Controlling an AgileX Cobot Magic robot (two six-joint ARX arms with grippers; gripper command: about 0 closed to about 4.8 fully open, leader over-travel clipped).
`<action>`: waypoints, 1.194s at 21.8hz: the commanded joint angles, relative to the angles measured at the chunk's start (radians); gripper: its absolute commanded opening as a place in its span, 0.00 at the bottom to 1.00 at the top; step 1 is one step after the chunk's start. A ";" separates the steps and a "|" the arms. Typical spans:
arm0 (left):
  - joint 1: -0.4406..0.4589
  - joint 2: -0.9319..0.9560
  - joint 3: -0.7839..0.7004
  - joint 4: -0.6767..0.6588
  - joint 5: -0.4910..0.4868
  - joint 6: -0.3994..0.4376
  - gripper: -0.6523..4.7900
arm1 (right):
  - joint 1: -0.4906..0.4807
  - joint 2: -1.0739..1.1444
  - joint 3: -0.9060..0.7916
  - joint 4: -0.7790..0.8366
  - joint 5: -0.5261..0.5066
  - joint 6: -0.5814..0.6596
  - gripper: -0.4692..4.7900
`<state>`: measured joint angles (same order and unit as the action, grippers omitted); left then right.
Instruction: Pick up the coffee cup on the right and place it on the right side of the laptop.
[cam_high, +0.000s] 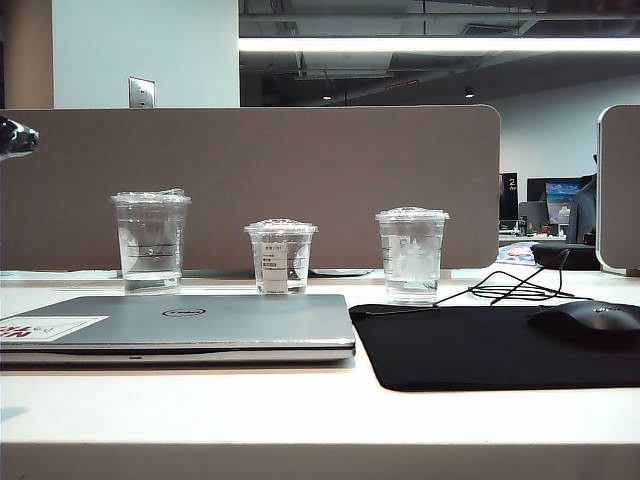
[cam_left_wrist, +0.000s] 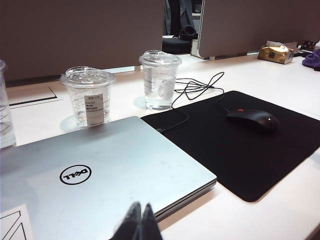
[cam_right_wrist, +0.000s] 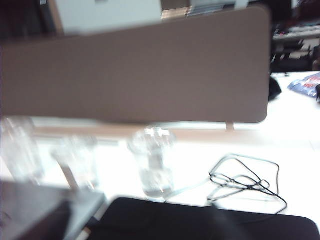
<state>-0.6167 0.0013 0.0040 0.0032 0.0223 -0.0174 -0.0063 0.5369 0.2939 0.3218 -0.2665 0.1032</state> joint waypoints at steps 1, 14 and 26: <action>0.000 0.000 0.003 0.010 0.000 0.002 0.11 | 0.001 0.431 0.121 0.205 -0.089 -0.109 1.00; 0.001 0.000 0.003 0.008 0.000 0.002 0.11 | 0.065 1.398 0.641 0.416 -0.232 -0.173 1.00; 0.000 0.000 0.003 -0.018 0.000 0.002 0.11 | 0.121 1.612 0.857 0.416 -0.203 -0.212 1.00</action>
<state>-0.6155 0.0013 0.0040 -0.0154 0.0219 -0.0174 0.1104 2.1448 1.1328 0.7185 -0.4706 -0.1036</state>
